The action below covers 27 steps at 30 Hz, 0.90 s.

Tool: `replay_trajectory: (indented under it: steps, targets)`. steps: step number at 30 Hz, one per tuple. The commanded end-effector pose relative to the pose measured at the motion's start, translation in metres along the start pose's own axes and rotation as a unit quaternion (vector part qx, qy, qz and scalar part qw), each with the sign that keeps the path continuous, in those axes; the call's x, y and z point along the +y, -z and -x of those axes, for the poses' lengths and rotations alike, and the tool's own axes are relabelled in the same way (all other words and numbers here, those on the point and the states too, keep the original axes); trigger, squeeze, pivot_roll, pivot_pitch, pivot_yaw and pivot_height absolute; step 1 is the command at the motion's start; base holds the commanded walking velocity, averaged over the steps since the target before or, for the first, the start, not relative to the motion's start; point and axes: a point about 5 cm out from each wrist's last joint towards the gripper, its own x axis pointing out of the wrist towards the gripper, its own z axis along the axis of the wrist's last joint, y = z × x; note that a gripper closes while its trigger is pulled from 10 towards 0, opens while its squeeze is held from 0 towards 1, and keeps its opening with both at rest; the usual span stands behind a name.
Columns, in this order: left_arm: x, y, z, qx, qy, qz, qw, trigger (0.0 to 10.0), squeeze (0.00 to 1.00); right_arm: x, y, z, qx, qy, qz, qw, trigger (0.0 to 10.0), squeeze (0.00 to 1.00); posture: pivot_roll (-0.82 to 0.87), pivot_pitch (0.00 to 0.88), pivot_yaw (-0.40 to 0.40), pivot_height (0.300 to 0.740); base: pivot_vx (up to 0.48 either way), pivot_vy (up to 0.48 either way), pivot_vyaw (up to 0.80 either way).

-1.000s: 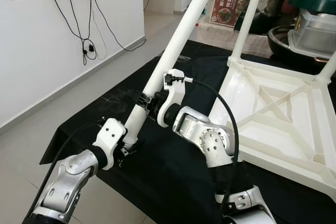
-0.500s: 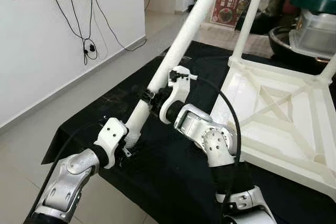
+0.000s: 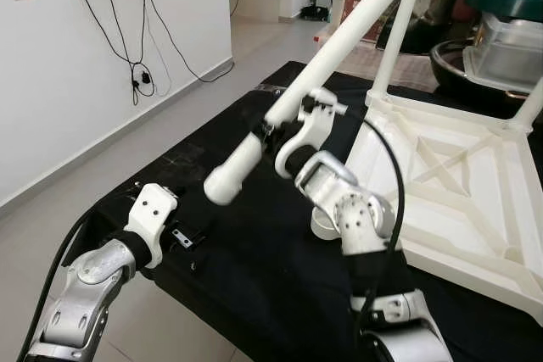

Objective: Building children table

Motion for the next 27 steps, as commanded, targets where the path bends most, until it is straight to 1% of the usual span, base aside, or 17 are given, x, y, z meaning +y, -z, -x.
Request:
replay_trajectory:
  steps: [1, 3, 4, 5, 6, 7, 8, 10, 14, 27]
  targets:
    - [0.008, 0.006, 0.011, 0.014, -0.032, -0.002, 0.999, 10.0, 0.00, -0.014, -0.007, -0.002, -0.007, 0.033, 0.049, 0.998, 0.0, 0.00, 0.11, 0.000, -0.029, 0.740, 0.000, 0.000, 0.00]
    - [0.008, 0.006, 0.011, 0.014, -0.032, -0.002, 0.999, 10.0, 0.00, -0.014, -0.007, -0.002, -0.007, 0.033, 0.049, 0.998, 0.0, 0.00, 0.11, 0.000, -0.029, 0.740, 0.000, 0.000, 0.00]
    - [0.006, 0.011, 0.015, 0.021, -0.052, -0.003, 0.998, 10.0, 0.00, -0.022, -0.016, -0.002, -0.019, 0.056, 0.088, 0.994, 0.0, 0.00, 0.11, 0.000, -0.031, 0.740, 0.000, 0.000, 0.00]
    - [0.001, 0.016, 0.017, 0.025, -0.060, -0.001, 0.998, 10.0, 0.00, -0.027, -0.022, -0.002, -0.025, 0.072, 0.114, 0.991, 0.0, 0.00, 0.11, 0.000, -0.031, 0.740, 0.000, 0.000, 0.00]
    - [0.001, 0.016, 0.017, 0.025, -0.060, -0.001, 0.998, 10.0, 0.00, -0.027, -0.022, -0.002, -0.025, 0.072, 0.114, 0.991, 0.0, 0.00, 0.11, 0.000, -0.031, 0.740, 0.000, 0.000, 0.00]
    - [-0.004, 0.018, 0.016, 0.026, -0.062, 0.003, 0.998, 10.0, 0.00, -0.029, -0.025, -0.002, -0.028, 0.082, 0.132, 0.987, 0.0, 0.00, 0.11, 0.000, -0.031, 0.740, 0.000, 0.000, 0.00]
    - [-0.009, 0.020, 0.015, 0.027, -0.059, 0.005, 0.998, 10.0, 0.00, -0.031, -0.027, -0.002, -0.030, 0.087, 0.140, 0.986, 0.0, 0.00, 0.11, 0.000, -0.029, 0.740, 0.000, 0.000, 0.00]
    - [-0.009, 0.020, 0.015, 0.027, -0.059, 0.005, 0.998, 10.0, 0.00, -0.031, -0.027, -0.002, -0.030, 0.087, 0.140, 0.986, 0.0, 0.00, 0.11, 0.000, -0.029, 0.740, 0.000, 0.000, 0.00]
    - [-0.017, 0.025, 0.012, 0.034, -0.053, 0.006, 0.998, 10.0, 0.00, -0.029, -0.028, 0.001, -0.040, 0.076, 0.157, 0.984, 0.0, 0.00, 0.11, 0.000, -0.026, 0.740, 0.000, 0.000, 0.00]
    - [-0.021, 0.027, 0.014, 0.036, -0.055, 0.014, 0.998, 10.0, 0.00, -0.033, -0.023, 0.004, -0.038, 0.067, 0.172, 0.982, 0.0, 0.00, 0.10, 0.000, -0.027, 0.740, 0.000, 0.000, 0.00]
